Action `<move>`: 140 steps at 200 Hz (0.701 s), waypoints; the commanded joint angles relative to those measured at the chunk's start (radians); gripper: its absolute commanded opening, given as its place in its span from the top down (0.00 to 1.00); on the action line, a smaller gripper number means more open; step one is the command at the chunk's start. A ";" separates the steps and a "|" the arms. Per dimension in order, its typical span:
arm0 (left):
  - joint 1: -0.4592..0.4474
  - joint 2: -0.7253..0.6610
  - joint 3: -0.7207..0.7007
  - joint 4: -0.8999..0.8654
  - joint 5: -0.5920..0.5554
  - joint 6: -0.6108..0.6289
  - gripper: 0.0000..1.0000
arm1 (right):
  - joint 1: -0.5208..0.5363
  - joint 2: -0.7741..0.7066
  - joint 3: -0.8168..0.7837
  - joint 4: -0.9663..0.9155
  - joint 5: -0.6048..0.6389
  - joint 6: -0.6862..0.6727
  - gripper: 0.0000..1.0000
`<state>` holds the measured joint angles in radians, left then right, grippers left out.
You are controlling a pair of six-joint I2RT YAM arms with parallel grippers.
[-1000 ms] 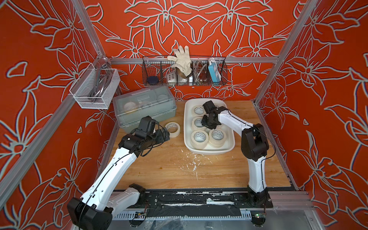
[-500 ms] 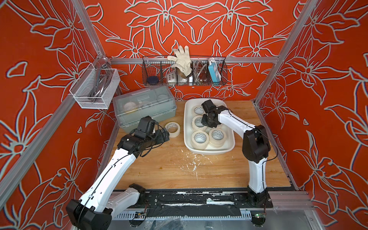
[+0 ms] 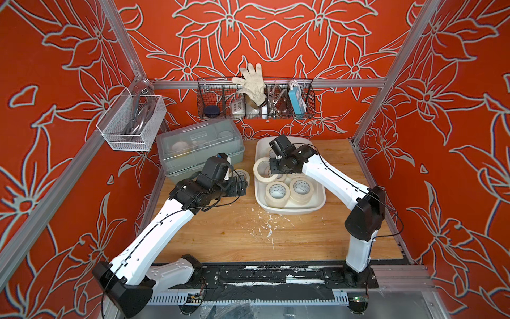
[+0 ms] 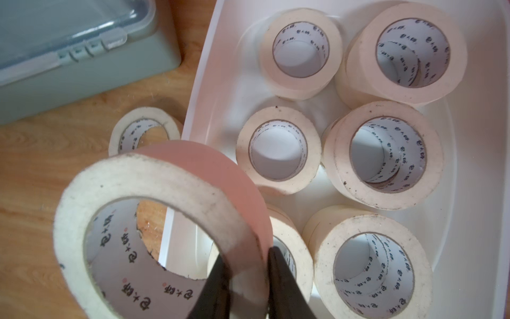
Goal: Take out the art tape in the storage box
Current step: Pick up the art tape from the storage box.
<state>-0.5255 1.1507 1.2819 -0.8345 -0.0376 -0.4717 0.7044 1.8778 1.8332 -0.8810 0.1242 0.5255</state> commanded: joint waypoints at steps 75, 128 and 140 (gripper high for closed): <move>-0.057 0.164 0.089 -0.029 -0.029 0.077 0.16 | 0.060 -0.123 -0.119 0.017 -0.091 -0.058 0.94; -0.058 0.265 0.126 0.020 0.007 0.072 0.25 | 0.066 -0.159 -0.182 0.055 -0.120 -0.041 0.95; -0.060 0.287 0.129 0.032 0.023 0.070 0.28 | 0.064 -0.163 -0.190 0.056 -0.123 -0.038 0.95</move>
<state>-0.5777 1.4048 1.3865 -0.8368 -0.0479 -0.4053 0.7601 1.7592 1.6581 -0.8627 0.0235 0.4736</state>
